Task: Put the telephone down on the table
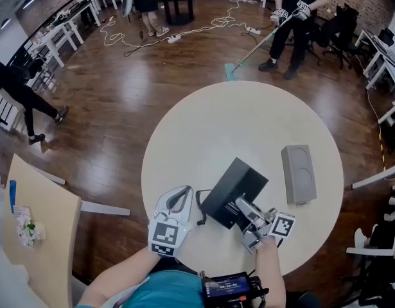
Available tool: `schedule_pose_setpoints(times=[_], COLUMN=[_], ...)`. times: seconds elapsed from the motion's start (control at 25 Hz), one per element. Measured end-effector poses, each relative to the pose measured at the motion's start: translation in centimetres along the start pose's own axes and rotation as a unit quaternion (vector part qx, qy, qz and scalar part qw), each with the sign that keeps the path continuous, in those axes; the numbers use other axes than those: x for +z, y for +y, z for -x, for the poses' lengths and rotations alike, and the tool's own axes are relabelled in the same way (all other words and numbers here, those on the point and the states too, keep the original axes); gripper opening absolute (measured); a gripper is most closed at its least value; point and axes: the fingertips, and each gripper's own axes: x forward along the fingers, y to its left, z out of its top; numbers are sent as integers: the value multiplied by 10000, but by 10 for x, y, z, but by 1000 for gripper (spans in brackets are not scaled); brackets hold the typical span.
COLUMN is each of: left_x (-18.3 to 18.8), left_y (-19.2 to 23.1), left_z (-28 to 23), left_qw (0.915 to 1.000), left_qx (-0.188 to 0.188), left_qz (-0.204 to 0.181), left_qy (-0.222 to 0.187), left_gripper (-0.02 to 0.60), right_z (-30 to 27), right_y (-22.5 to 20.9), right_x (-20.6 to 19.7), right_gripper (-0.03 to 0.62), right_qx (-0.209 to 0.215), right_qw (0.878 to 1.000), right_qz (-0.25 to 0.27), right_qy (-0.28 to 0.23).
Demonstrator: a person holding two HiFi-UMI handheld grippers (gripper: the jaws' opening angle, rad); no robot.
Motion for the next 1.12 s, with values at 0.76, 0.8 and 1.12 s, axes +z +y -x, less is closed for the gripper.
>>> schedule_pose_setpoints(times=[0.76, 0.8, 1.12], left_x=[20, 19, 18], left_y=[84, 91, 153], left_z=[74, 79, 127], left_qw=[9956, 9951, 9910], left_qx=[801, 846, 1058], left_qz=[191, 211, 261], left_qy=[-455, -470, -774], left_gripper=[12, 12, 12], right_z=[-85, -91, -149], right_y=[64, 67, 99], right_x=[-15, -19, -60], right_gripper=[150, 150, 150], right_qx=[499, 497, 519], right_qw=[9981, 9980, 9968], right_qz=[77, 69, 92], right_qy=[341, 376, 598])
